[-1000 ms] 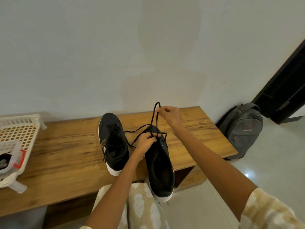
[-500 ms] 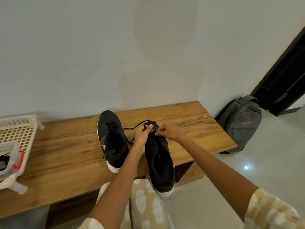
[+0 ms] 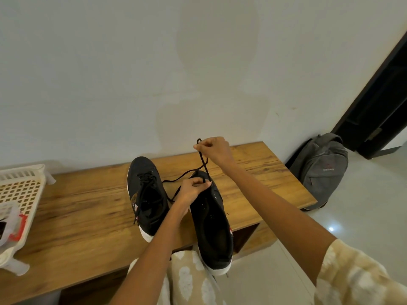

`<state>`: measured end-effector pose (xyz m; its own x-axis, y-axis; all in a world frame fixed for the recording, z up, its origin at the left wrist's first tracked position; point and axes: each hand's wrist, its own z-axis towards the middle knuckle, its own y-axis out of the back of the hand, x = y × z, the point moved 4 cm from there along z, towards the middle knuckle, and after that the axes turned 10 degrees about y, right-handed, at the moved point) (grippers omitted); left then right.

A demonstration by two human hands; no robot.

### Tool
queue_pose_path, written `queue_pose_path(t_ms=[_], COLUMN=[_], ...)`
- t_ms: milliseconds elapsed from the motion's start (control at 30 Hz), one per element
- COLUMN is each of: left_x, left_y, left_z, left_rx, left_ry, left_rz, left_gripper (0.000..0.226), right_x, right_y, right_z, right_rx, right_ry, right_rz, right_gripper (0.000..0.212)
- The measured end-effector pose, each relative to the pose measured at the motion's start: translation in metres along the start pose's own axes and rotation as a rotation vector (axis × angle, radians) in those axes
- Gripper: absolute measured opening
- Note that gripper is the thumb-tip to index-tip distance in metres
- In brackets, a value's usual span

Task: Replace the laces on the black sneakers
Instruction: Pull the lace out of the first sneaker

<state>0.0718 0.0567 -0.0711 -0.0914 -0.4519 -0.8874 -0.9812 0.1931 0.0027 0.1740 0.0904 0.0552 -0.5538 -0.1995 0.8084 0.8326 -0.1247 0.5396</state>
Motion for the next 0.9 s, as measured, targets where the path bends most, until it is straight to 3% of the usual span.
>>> queue_pose_path(t_ms=[100, 233, 300, 567, 900], left_x=[-0.001, -0.002, -0.004, -0.007, -0.031], left_y=[-0.001, 0.004, 0.006, 0.007, 0.000], left_z=[0.000, 0.004, 0.005, 0.004, 0.005], left_rx=[0.000, -0.046, -0.035, -0.050, 0.079], left_ry=[0.008, 0.024, 0.030, 0.029, -0.120], left_rz=[0.010, -0.116, -0.178, -0.030, 0.334], left_gripper=[0.008, 0.020, 0.022, 0.029, 0.031], right_x=[-0.022, -0.054, -0.065, -0.076, -0.087], right_y=[-0.006, -0.012, -0.017, -0.026, -0.043], right_z=[-0.016, -0.042, -0.051, -0.056, -0.070], right_rx=[0.101, 0.416, 0.490, 0.361, 0.195], right_ry=[-0.020, -0.059, -0.034, 0.003, 0.011], right_rz=[-0.068, -0.314, -0.423, -0.477, -0.067], right_gripper=[0.027, 0.031, 0.027, 0.022, 0.014])
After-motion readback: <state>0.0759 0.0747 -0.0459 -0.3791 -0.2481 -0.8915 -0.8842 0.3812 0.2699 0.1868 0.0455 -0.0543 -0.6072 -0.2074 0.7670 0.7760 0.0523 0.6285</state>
